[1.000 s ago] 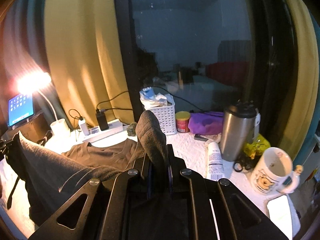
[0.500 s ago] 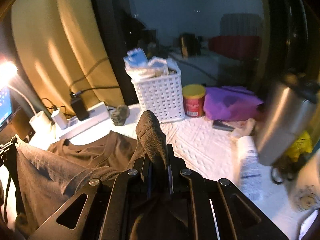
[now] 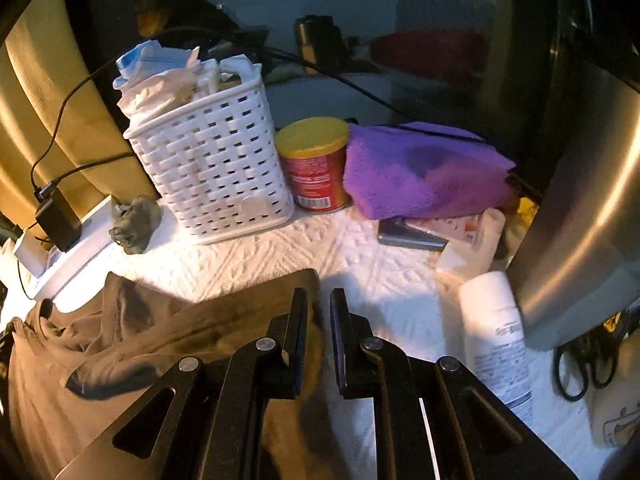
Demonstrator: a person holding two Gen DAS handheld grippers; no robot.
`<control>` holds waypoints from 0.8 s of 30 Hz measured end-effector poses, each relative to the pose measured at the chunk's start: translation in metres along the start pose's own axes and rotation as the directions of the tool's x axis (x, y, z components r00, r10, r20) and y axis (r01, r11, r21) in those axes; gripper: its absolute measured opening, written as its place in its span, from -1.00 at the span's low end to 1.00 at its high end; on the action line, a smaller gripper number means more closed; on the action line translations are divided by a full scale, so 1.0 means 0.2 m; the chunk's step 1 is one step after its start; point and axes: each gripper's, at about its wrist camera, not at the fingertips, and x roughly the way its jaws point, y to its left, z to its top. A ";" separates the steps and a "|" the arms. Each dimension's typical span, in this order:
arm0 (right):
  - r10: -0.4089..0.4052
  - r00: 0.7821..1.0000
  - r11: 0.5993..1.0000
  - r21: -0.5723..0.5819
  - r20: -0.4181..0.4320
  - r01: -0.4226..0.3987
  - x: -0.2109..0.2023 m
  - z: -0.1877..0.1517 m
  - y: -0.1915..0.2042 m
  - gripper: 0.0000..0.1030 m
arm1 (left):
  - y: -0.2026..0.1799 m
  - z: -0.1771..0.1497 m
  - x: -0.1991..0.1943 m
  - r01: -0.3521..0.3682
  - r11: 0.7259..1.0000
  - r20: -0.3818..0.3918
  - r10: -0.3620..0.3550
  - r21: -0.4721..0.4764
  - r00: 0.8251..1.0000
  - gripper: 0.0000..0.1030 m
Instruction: Fold small clothes
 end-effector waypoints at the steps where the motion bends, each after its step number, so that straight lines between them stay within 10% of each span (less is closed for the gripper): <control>1: 0.010 1.000 1.000 -0.003 -0.010 -0.010 0.00 0.00 -0.01 -0.77 | 0.01 0.01 -0.01 0.007 1.000 0.002 -0.007 -0.007 1.000 -0.88; 8: 0.040 0.991 0.994 -0.094 -0.126 -0.052 0.02 0.01 0.04 -0.75 | 0.26 -0.04 -0.22 0.038 0.981 0.007 -0.037 -0.191 0.999 -0.16; 16: -0.090 0.985 0.967 -0.249 -0.145 0.052 0.07 -0.04 0.13 -0.63 | 0.40 -0.18 -0.19 0.061 0.919 -0.049 -0.087 -0.390 0.995 -0.11; 22: -0.182 0.980 0.953 -0.258 -0.079 0.156 0.04 -0.11 0.10 0.41 | 0.30 -0.19 -0.10 0.137 0.898 -0.095 -0.193 -0.419 0.977 -0.11; 24: -0.153 0.984 0.963 -0.239 -0.096 0.126 0.02 -0.13 0.05 0.46 | 0.26 -0.18 -0.09 0.148 0.900 -0.105 -0.207 -0.411 0.973 -0.11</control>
